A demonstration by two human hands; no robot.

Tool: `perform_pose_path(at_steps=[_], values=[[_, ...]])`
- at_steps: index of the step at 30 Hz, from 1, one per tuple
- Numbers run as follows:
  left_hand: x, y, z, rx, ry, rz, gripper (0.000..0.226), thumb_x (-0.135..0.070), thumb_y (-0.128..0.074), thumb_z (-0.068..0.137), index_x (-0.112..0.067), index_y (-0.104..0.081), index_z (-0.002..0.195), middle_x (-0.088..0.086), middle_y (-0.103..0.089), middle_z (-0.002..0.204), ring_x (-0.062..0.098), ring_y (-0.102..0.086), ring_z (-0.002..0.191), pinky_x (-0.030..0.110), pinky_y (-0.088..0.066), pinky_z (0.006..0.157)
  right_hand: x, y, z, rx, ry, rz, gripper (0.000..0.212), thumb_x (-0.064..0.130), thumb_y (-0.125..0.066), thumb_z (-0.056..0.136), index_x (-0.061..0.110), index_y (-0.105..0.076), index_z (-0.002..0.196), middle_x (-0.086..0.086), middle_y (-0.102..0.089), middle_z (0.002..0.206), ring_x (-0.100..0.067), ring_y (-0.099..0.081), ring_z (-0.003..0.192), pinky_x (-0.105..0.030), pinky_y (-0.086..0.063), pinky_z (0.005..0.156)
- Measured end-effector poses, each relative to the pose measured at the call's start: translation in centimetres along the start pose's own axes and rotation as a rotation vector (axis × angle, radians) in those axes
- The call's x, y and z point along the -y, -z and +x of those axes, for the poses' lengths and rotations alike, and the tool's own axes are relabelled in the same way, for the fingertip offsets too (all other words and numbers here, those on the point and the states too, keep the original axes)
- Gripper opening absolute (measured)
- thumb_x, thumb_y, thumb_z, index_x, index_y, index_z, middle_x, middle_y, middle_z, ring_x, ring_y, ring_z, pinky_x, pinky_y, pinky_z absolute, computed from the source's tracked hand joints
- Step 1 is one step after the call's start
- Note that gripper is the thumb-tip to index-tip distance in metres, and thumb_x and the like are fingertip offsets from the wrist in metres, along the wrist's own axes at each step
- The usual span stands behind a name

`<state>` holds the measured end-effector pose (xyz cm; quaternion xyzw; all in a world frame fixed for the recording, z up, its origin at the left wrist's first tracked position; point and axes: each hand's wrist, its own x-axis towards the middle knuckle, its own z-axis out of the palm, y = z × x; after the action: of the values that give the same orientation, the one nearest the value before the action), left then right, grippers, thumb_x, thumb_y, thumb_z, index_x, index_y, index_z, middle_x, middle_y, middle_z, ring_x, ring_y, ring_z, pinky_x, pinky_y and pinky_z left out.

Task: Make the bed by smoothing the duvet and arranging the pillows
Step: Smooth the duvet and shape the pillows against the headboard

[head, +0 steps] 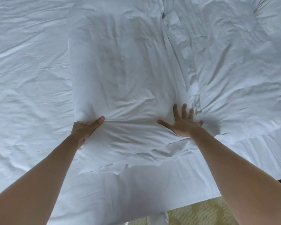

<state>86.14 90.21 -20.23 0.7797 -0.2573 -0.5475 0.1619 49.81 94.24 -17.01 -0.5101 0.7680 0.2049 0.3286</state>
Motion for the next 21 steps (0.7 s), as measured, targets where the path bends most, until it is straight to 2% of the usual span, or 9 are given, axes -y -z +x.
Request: perform_pose_path(at_steps=[3, 7, 10, 11, 13, 15, 17, 19, 21], values=[[-0.7, -0.6, -1.2, 0.053, 0.007, -0.097, 0.092, -0.051, -0.088, 0.060, -0.007, -0.054, 0.132, 0.004, -0.062, 0.120, 0.024, -0.059, 0.104, 0.031, -0.047, 0.087, -0.6, -0.3, 0.6, -0.009, 0.029, 0.016, 0.126, 0.108, -0.013, 0.049, 0.043, 0.028, 0.149, 0.007, 0.034, 0.160, -0.031, 0.023, 0.150, -0.077, -0.007, 0.110], [-1.3, -2.0, -3.5, -0.047, -0.074, -0.124, 0.083, -0.049, -0.088, 0.062, -0.005, -0.059, 0.125, 0.008, -0.065, 0.114, 0.026, -0.062, 0.100, 0.031, -0.048, 0.087, -1.7, -1.1, 0.7, -0.033, 0.084, 0.065, 0.118, 0.104, -0.008, 0.057, 0.041, 0.028, 0.149, 0.005, 0.034, 0.160, -0.031, 0.023, 0.150, -0.076, -0.003, 0.111], [-3.4, -3.2, -6.6, -0.154, -0.128, -0.086, 0.064, -0.050, -0.087, 0.064, -0.009, -0.062, 0.107, 0.006, -0.066, 0.099, 0.026, -0.064, 0.092, 0.033, -0.050, 0.083, -2.3, -1.4, 0.3, -0.044, 0.132, 0.095, 0.111, 0.096, 0.003, 0.059, 0.038, 0.027, 0.151, 0.001, 0.034, 0.160, -0.032, 0.025, 0.149, -0.075, 0.002, 0.111], [-4.6, -3.7, -8.0, -0.183, -0.156, -0.070, 0.065, -0.052, -0.087, 0.061, -0.007, -0.062, 0.101, 0.006, -0.068, 0.095, 0.026, -0.066, 0.091, 0.035, -0.052, 0.085, -2.6, -1.2, -0.1, -0.029, 0.152, 0.093, 0.102, 0.091, 0.002, 0.068, 0.038, 0.025, 0.151, 0.001, 0.032, 0.161, -0.031, 0.024, 0.150, -0.073, 0.003, 0.112], [-7.0, -4.8, -10.5, -0.237, -0.236, -0.022, 0.076, -0.062, -0.083, 0.048, -0.003, -0.068, 0.093, 0.007, -0.073, 0.089, 0.026, -0.071, 0.088, 0.042, -0.058, 0.086, -3.4, -0.3, -1.0, -0.010, 0.196, 0.151, 0.080, 0.075, -0.015, 0.092, 0.038, 0.018, 0.154, 0.002, 0.024, 0.164, -0.030, 0.017, 0.152, -0.069, 0.003, 0.115], [-9.9, -6.4, -13.3, -0.296, -0.309, 0.023, 0.070, -0.064, -0.079, 0.045, -0.005, -0.071, 0.082, 0.007, -0.073, 0.079, 0.029, -0.072, 0.085, 0.043, -0.060, 0.080, -4.3, 1.0, -1.8, -0.001, 0.286, 0.455, 0.075, 0.066, -0.031, 0.097, 0.035, -0.001, 0.158, 0.003, 0.003, 0.167, -0.027, 0.000, 0.154, -0.062, -0.004, 0.120], [-13.7, -9.5, -17.9, -0.339, -0.392, 0.073, 0.056, -0.057, -0.078, 0.057, -0.005, -0.068, 0.076, 0.009, -0.069, 0.076, 0.032, -0.071, 0.086, 0.039, -0.057, 0.075, -5.2, 3.0, -3.8, -0.010, 0.329, 1.088, 0.084, 0.078, -0.034, 0.087, 0.030, -0.027, 0.156, 0.003, -0.028, 0.162, -0.019, -0.027, 0.149, -0.050, -0.021, 0.123], [-18.1, -14.3, -23.0, -0.364, -0.513, 0.151, 0.050, -0.050, -0.075, 0.066, -0.004, -0.067, 0.084, 0.011, -0.070, 0.086, 0.033, -0.068, 0.093, 0.037, -0.055, 0.080, -6.6, 5.5, -7.0, -0.085, 0.391, 1.539, 0.066, 0.063, -0.033, 0.099, 0.022, -0.041, 0.150, 0.002, -0.047, 0.151, -0.013, -0.045, 0.138, -0.036, -0.033, 0.118], [-22.6, -20.4, -28.1, -0.382, -0.658, 0.218, 0.045, -0.046, -0.071, 0.073, -0.006, -0.063, 0.094, 0.012, -0.070, 0.101, 0.035, -0.064, 0.102, 0.038, -0.052, 0.088, -9.1, 8.1, -9.3, -0.223, 0.396, 1.849, 0.049, 0.047, -0.033, 0.105, 0.023, -0.046, 0.145, 0.004, -0.052, 0.146, -0.010, -0.053, 0.129, -0.025, -0.046, 0.105]])
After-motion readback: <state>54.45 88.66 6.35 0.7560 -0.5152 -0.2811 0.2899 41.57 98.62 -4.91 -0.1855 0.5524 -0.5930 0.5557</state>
